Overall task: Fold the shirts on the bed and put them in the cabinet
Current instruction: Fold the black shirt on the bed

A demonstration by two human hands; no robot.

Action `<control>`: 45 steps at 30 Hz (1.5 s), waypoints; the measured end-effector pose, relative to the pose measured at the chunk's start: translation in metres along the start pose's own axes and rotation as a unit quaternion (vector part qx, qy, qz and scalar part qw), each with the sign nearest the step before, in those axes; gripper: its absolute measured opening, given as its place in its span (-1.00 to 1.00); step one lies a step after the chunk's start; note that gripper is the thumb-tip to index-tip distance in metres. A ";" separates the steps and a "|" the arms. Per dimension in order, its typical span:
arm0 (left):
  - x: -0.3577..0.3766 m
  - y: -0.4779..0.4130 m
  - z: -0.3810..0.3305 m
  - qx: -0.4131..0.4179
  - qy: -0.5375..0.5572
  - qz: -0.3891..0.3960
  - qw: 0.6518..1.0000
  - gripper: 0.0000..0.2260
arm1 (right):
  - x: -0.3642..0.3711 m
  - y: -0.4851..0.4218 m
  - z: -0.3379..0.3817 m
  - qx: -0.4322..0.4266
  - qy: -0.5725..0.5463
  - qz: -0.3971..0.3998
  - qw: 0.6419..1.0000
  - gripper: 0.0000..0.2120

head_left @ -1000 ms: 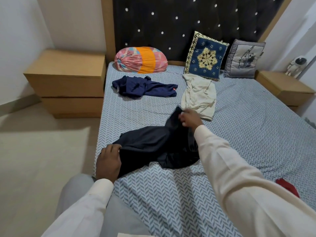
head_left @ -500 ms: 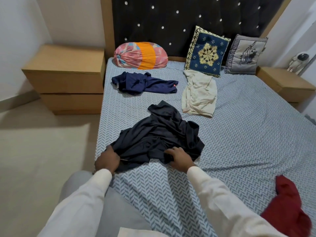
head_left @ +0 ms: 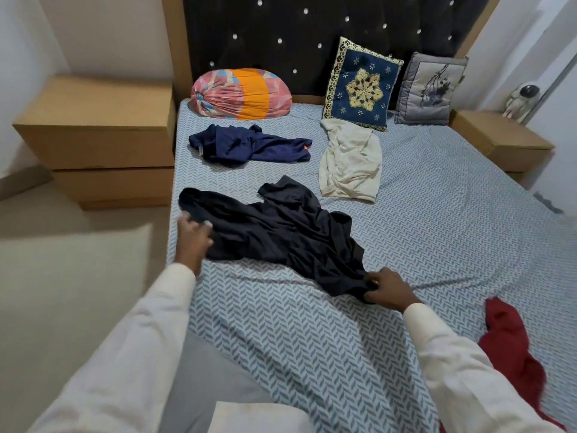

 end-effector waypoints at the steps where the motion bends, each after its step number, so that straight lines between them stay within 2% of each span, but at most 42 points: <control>1: 0.008 0.012 0.025 -0.017 -0.040 0.030 0.999 -0.61 | 0.007 0.004 0.003 -0.002 0.023 0.001 1.000 -0.39; 3: 0.019 0.039 0.071 -0.044 -0.149 0.086 0.984 -0.55 | 0.019 0.006 0.023 -0.029 0.041 -0.004 0.999 -0.20; 5: 0.032 0.068 0.099 -0.044 -0.229 0.170 0.957 -0.51 | 0.027 0.007 0.053 -0.072 0.066 -0.018 0.995 -0.13; 7: 0.044 0.092 0.101 -0.007 -0.297 0.256 0.920 -0.49 | 0.037 0.007 0.081 -0.102 0.088 -0.036 0.990 -0.28; 9: 0.051 0.099 0.093 0.058 -0.366 0.289 0.883 -0.44 | 0.040 0.004 0.099 -0.114 0.076 -0.075 0.988 -0.57; 11: 0.053 0.099 0.081 0.113 -0.404 0.282 0.863 -0.45 | 0.031 0.005 0.108 -0.092 -0.064 -0.112 0.987 -0.80; 13: 0.056 0.096 0.070 0.172 -0.437 0.268 0.841 -0.46 | 0.015 0.004 0.103 -0.033 -0.260 -0.108 0.959 -0.95; 16: 0.066 0.089 0.054 0.240 -0.473 0.260 0.807 -0.35 | -0.028 0.007 0.091 -0.002 -0.410 -0.115 0.905 -0.82; 18: 0.082 0.091 0.045 0.275 -0.492 0.266 0.782 -0.23 | -0.052 0.016 0.095 -0.021 -0.457 -0.066 0.887 -0.82; 21: 0.110 0.095 0.046 0.315 -0.562 0.289 0.708 -0.18 | -0.066 0.029 0.109 -0.063 -0.450 0.019 0.891 -0.81; 23: 0.118 0.094 0.057 0.320 -0.611 0.295 0.661 -0.38 | -0.064 0.034 0.119 -0.101 -0.420 0.083 0.898 -0.83; 24: 0.115 0.092 0.060 0.313 -0.623 0.284 0.658 -0.55 | -0.059 0.035 0.123 -0.114 -0.389 0.113 0.907 -0.77; 25: 0.109 0.087 0.062 0.302 -0.616 0.265 0.677 -0.70 | -0.054 0.036 0.124 -0.121 -0.347 0.133 0.921 -0.70; 28: 0.082 0.067 0.040 0.273 -0.510 0.157 0.801 -0.83 | -0.050 0.021 0.115 -0.140 -0.214 0.108 0.961 -0.66; 30: 0.060 0.046 0.002 0.231 -0.391 0.064 0.889 -0.82 | -0.070 0.001 0.097 -0.124 -0.160 0.007 0.979 -0.63; 32: 0.034 0.023 -0.035 0.150 -0.228 -0.010 0.962 -0.83 | -0.112 -0.013 0.076 -0.084 -0.160 -0.157 0.971 -0.63; 33: 0.022 0.014 -0.053 0.121 -0.158 -0.033 0.979 -0.83 | -0.135 -0.014 0.065 -0.061 -0.171 -0.241 0.953 -0.63; 35: 0.007 0.008 -0.081 0.096 -0.058 -0.057 0.992 -0.83 | -0.175 -0.010 0.043 -0.021 -0.167 -0.385 0.907 -0.63; 36: 0.003 0.013 -0.092 0.091 -0.013 -0.058 0.994 -0.87 | -0.190 -0.006 0.034 -0.003 -0.158 -0.437 0.885 -0.64; 38: 0.001 0.025 -0.090 0.074 0.045 -0.047 0.995 -0.86 | -0.200 -0.001 0.014 0.040 -0.140 -0.493 0.858 -0.69; 40: -0.006 0.039 -0.063 0.049 0.059 -0.040 0.996 -0.85 | -0.183 0.001 -0.008 0.095 -0.107 -0.489 0.861 -0.77; 41: -0.010 0.046 -0.042 0.025 0.063 -0.035 0.997 -0.85 | -0.162 -0.005 -0.022 0.129 -0.091 -0.445 0.882 -0.80; 42: -0.016 0.050 -0.016 -0.008 0.049 -0.031 0.998 -0.84 | -0.132 -0.014 -0.037 0.163 -0.075 -0.368 0.912 -0.79; 43: -0.022 0.053 0.011 -0.040 0.019 -0.025 0.999 -0.80 | -0.097 -0.020 -0.051 0.202 -0.060 -0.258 0.943 -0.72; 45: -0.028 0.060 0.054 -0.081 -0.078 0.002 0.994 -0.72 | -0.031 -0.019 -0.068 0.241 -0.028 -0.068 0.968 -0.42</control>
Point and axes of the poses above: each hand's wrist, its own y-axis away from the middle knuckle, its own x-axis out of the palm, z = x × y, the point moved 8 cm from there along -y, towards the middle knuckle, and after that the axes turned 11 degrees about -z, right-handed, at the moved point
